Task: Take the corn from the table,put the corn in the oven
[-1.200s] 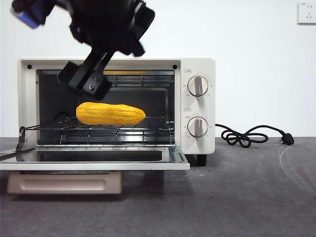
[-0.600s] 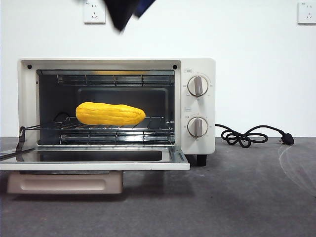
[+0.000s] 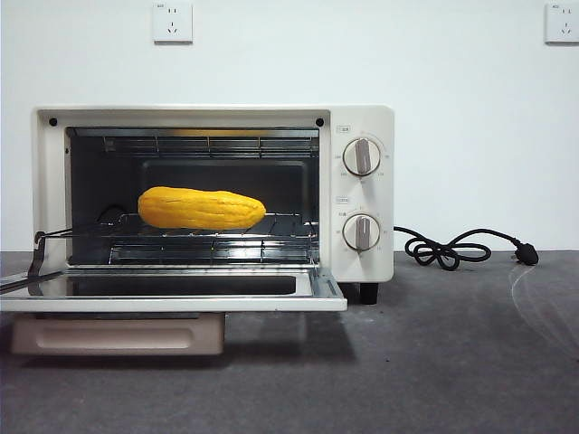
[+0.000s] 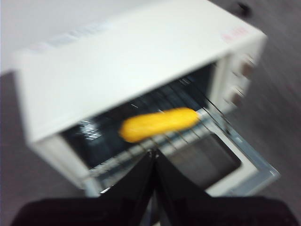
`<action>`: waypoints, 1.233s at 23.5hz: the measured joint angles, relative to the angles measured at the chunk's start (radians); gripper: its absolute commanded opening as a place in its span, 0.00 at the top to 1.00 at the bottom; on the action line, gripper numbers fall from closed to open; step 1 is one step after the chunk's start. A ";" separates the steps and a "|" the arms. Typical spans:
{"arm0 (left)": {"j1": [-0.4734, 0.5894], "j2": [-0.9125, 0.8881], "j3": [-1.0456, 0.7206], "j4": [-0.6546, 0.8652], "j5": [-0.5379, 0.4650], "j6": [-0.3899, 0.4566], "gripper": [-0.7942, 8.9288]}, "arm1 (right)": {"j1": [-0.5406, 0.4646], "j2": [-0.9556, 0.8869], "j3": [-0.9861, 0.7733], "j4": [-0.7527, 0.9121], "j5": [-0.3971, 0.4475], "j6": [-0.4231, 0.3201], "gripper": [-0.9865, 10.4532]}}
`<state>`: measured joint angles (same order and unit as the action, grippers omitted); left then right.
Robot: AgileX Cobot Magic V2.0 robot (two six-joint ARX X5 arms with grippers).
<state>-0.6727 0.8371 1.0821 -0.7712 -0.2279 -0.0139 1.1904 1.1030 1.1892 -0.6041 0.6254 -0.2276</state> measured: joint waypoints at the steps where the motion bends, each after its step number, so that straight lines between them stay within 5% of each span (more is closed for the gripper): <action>1: 0.014 0.017 0.000 0.000 0.031 0.007 0.93 | -0.014 -0.022 0.000 -0.015 -0.035 0.012 0.93; 7: 0.180 0.074 0.000 0.005 0.393 0.058 0.93 | -0.138 -0.126 0.000 -0.093 -0.243 0.064 0.93; 17: 0.653 0.212 0.000 0.008 1.028 0.085 0.93 | -0.420 -0.149 0.000 -0.131 -0.684 0.085 0.93; 29: 0.961 0.279 -0.150 0.005 1.069 0.100 0.93 | -0.603 -0.083 0.000 -0.081 -0.856 0.072 0.93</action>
<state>0.2882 1.1160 0.9318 -0.7658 0.8413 0.0860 0.5869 1.0199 1.1892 -0.6853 -0.2310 -0.1555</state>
